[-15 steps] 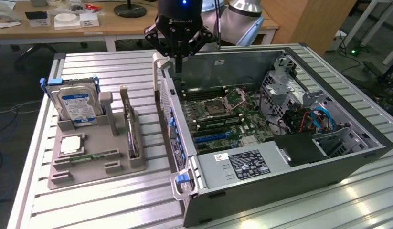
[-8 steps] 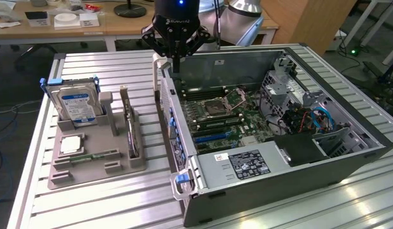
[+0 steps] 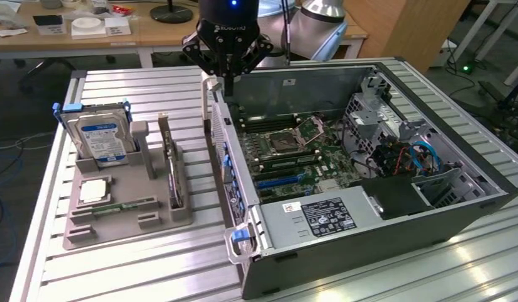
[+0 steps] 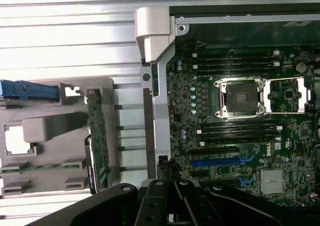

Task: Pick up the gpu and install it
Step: 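Reach for the gpu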

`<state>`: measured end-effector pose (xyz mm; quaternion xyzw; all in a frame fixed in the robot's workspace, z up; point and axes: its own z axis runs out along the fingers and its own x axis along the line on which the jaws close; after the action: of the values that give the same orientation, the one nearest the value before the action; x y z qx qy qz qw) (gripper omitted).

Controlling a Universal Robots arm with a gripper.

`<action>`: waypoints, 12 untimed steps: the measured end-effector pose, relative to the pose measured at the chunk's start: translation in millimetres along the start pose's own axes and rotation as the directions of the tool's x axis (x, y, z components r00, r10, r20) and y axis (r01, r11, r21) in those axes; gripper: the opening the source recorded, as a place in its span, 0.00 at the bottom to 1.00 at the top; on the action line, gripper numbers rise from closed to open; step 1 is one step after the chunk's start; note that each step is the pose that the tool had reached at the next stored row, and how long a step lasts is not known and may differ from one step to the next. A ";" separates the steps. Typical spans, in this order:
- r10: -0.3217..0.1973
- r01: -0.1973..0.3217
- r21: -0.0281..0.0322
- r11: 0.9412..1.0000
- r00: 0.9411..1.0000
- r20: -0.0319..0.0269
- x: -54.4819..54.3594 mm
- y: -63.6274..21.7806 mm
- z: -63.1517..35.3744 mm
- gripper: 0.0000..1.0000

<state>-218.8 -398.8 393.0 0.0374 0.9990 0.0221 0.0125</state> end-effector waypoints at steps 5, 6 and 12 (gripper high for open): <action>0.000 0.000 0.000 1.000 1.000 0.000 2.9 -0.2 0.0 0.10; 0.000 0.000 0.000 1.000 1.000 0.000 3.5 -0.3 -0.1 0.10; 0.000 0.000 0.000 1.000 1.000 0.000 6.9 -0.5 -0.2 0.10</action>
<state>-225.7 -398.9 393.0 0.0374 0.9990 0.0221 0.0125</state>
